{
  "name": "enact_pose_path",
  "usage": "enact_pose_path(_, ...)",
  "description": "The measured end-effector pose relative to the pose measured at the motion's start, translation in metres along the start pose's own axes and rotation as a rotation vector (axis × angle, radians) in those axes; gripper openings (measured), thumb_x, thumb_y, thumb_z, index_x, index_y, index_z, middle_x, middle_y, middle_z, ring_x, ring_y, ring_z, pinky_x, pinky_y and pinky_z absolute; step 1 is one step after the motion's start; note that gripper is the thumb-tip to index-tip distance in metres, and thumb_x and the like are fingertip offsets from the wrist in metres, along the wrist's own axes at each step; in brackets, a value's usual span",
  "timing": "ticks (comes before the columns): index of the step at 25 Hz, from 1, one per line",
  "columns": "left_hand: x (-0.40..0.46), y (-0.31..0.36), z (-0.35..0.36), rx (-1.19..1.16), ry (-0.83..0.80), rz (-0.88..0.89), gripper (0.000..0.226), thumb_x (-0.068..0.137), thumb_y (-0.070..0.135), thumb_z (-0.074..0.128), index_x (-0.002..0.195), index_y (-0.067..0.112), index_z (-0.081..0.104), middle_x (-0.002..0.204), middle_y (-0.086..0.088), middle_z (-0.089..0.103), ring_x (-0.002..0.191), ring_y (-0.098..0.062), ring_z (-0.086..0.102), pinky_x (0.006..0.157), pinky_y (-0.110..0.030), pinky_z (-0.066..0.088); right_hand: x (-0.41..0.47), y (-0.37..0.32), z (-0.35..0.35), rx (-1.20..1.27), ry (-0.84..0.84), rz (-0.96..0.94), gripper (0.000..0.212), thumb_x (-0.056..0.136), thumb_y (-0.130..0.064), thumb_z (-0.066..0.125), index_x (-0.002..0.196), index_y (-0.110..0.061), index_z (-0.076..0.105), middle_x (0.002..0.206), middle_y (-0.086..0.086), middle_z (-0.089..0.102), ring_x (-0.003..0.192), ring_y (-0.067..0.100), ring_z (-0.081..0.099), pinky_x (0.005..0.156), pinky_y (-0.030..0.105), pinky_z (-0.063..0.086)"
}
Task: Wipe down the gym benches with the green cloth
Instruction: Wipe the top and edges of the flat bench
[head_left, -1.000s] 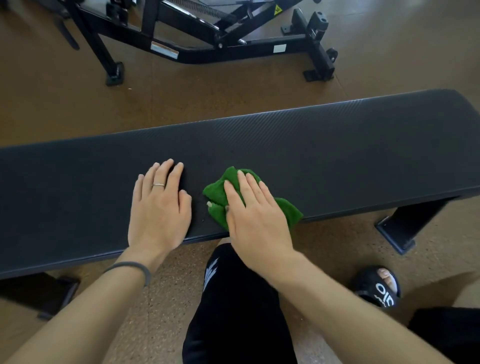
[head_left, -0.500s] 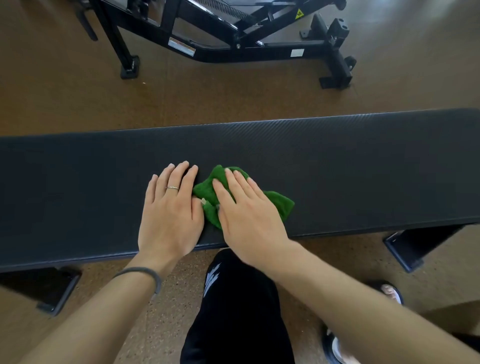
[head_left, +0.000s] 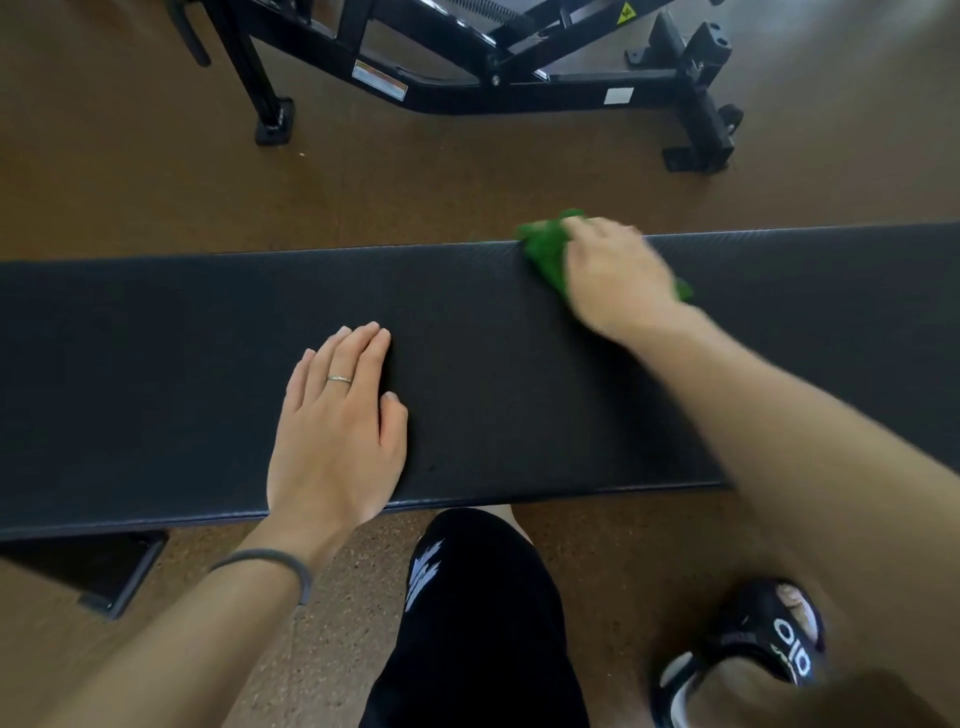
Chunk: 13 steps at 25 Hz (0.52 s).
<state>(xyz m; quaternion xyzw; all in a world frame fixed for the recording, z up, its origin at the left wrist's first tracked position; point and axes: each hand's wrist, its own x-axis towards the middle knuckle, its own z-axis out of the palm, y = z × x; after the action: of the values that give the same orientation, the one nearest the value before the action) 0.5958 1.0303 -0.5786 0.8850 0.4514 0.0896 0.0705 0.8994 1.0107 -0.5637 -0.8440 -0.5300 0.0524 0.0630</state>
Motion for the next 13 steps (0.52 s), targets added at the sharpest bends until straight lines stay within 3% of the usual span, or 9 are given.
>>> enact_pose_path(2, -0.001, 0.001, 0.001, -0.006, 0.01, -0.003, 0.059, 0.101, 0.033, 0.024, 0.155, 0.012, 0.04, 0.161, -0.003, 0.039, 0.153, -0.021, 0.029, 0.128, -0.045, 0.017, -0.013, 0.046, -0.011, 0.008, 0.03, 0.207, 0.043, 0.106, -0.02, 0.029, 0.135, 0.001, 0.053, 0.135, 0.025, 0.057, 0.126, 0.043, 0.05, 0.111, 0.05, 0.033)
enact_pose_path(4, 0.0, 0.002, 0.001, -0.004, 0.018, -0.008, 0.06, 0.101, 0.033, 0.024, 0.154, 0.012, 0.04, 0.161, -0.003, 0.04, 0.152, -0.022, 0.029, 0.128, -0.045, 0.017, -0.019, 0.032, -0.005, -0.059, 0.069, 0.281, 0.063, 0.096, -0.026, 0.013, 0.136, 0.004, 0.052, 0.135, 0.029, 0.055, 0.126, 0.045, 0.048, 0.112, 0.052, 0.031)
enact_pose_path(6, 0.0, 0.002, 0.001, 0.001, 0.016, -0.012, 0.06, 0.1, 0.033, 0.025, 0.154, 0.012, 0.04, 0.161, -0.002, 0.039, 0.153, -0.021, 0.028, 0.128, -0.045, 0.017, -0.018, -0.027, 0.01, -0.062, 0.051, 0.132, 0.084, 0.08, -0.028, 0.0, 0.142, 0.005, 0.046, 0.144, 0.029, 0.05, 0.133, 0.044, 0.044, 0.113, 0.052, 0.029)
enact_pose_path(10, 0.0, 0.0, 0.001, 0.029, 0.001, 0.014, 0.059, 0.101, 0.031, 0.027, 0.155, 0.011, 0.039, 0.162, -0.003, 0.038, 0.153, -0.021, 0.027, 0.128, -0.046, 0.017, -0.044, -0.13, 0.021, 0.033, -0.034, -0.136, 0.058, 0.106, -0.026, 0.024, 0.161, -0.007, 0.025, 0.168, 0.021, 0.021, 0.157, 0.033, 0.018, 0.129, 0.044, 0.01)
enact_pose_path(13, -0.003, 0.0, 0.0, 0.024, -0.004, 0.021, 0.059, 0.101, 0.03, 0.027, 0.154, 0.01, 0.04, 0.161, -0.006, 0.039, 0.153, -0.023, 0.028, 0.127, -0.047, 0.018, -0.112, -0.115, 0.024, 0.074, 0.002, -0.235, 0.055, 0.106, -0.027, 0.034, 0.157, -0.009, 0.036, 0.165, 0.019, 0.031, 0.155, 0.032, 0.026, 0.128, 0.045, 0.018)
